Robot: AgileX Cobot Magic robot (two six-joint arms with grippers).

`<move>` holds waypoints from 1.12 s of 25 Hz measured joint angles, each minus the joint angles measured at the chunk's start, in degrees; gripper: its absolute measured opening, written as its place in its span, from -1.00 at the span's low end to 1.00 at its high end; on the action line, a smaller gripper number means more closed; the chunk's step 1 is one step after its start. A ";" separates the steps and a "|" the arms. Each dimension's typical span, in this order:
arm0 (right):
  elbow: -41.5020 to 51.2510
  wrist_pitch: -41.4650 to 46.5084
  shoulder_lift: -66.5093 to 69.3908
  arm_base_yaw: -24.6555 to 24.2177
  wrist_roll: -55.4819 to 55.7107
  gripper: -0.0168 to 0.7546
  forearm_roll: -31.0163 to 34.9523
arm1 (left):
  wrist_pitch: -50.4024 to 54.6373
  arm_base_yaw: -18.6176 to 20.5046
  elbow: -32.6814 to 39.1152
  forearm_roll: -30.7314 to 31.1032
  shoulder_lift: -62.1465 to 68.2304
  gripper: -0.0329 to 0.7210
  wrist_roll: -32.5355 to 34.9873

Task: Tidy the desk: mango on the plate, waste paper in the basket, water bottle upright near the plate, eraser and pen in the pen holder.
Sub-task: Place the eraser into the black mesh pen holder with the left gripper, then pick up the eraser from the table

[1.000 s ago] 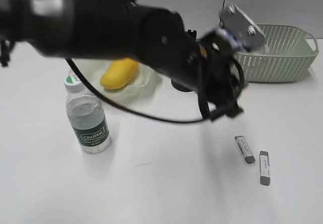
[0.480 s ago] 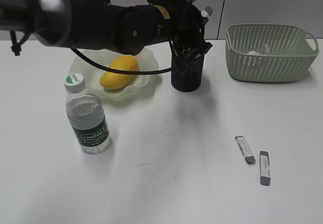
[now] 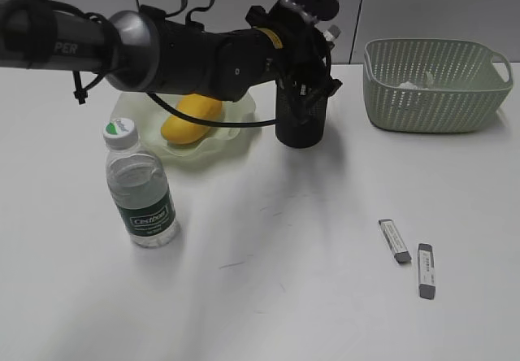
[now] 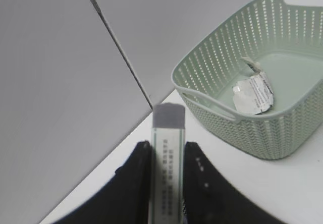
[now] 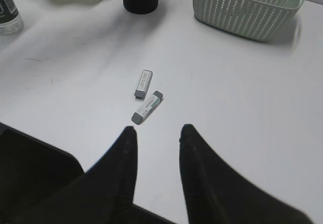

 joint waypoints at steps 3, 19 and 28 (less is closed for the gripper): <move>0.00 0.00 0.00 0.00 0.00 -0.32 0.00 | -0.50 0.56 -0.12 -0.34 0.43 -0.45 0.00; 0.00 0.00 0.00 0.00 0.06 -0.32 0.00 | 11.80 1.94 -0.25 -10.87 -9.14 -0.20 -0.28; 0.00 0.00 0.00 0.00 0.06 -0.32 0.00 | 32.35 2.09 13.09 -12.18 -31.53 -0.16 -0.45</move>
